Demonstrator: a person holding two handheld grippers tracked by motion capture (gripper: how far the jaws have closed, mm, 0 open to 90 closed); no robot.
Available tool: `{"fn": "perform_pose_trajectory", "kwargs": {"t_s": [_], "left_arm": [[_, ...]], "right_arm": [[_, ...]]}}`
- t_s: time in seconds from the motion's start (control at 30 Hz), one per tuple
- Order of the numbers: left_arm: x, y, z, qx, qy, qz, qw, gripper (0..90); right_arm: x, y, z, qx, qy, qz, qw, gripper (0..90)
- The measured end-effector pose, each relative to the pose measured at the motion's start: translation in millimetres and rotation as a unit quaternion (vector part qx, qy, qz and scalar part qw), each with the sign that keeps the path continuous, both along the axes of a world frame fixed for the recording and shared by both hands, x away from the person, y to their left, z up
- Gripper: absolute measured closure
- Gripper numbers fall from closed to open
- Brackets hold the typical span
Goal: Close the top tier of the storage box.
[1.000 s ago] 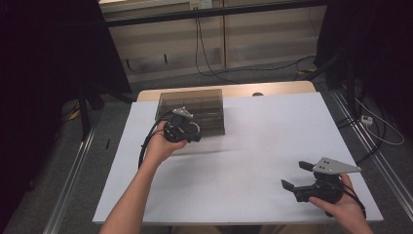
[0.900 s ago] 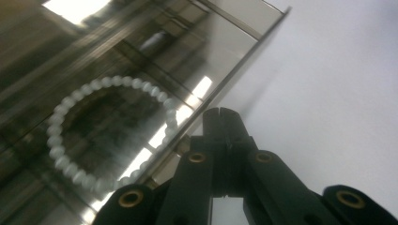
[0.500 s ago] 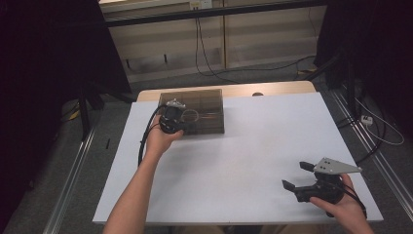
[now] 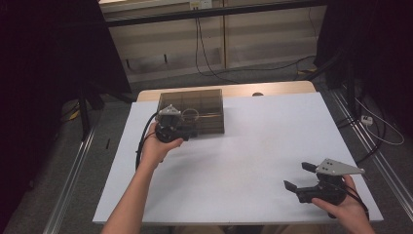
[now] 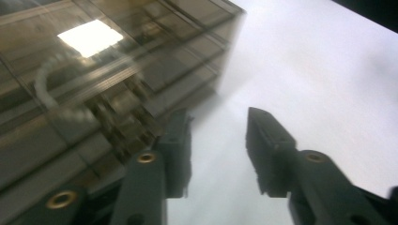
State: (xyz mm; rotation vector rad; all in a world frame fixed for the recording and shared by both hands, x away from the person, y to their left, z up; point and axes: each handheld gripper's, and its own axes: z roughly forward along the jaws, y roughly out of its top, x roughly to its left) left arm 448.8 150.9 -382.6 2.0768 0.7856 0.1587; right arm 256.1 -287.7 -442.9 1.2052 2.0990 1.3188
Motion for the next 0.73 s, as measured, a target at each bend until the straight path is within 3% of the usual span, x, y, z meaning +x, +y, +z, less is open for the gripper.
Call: {"fn": "perform_pose_trajectory", "kwargs": {"t_s": [0.13,0.3,0.5,0.73], "left_arm": [[-21.4,16.0,-7.7,-0.009,-0.003,-0.003,0.9999,47.5],[-43.6,30.3,-17.8,-0.019,-0.002,-0.014,0.9997,44.0],[-65.2,41.5,-31.4,-0.012,-0.010,-0.016,0.9998,33.3],[-75.6,50.3,-39.3,-0.006,-0.018,-0.006,0.9998,28.0]], "right_arm": [[0.0,1.2,0.3,-0.001,-0.001,0.001,1.0000,6.4],[-0.1,1.3,-0.9,-0.001,0.002,0.000,1.0000,6.4],[0.1,1.3,-1.6,0.000,0.002,0.001,1.0000,6.3],[0.7,2.3,-2.4,-0.005,0.003,0.002,1.0000,6.4]]}}
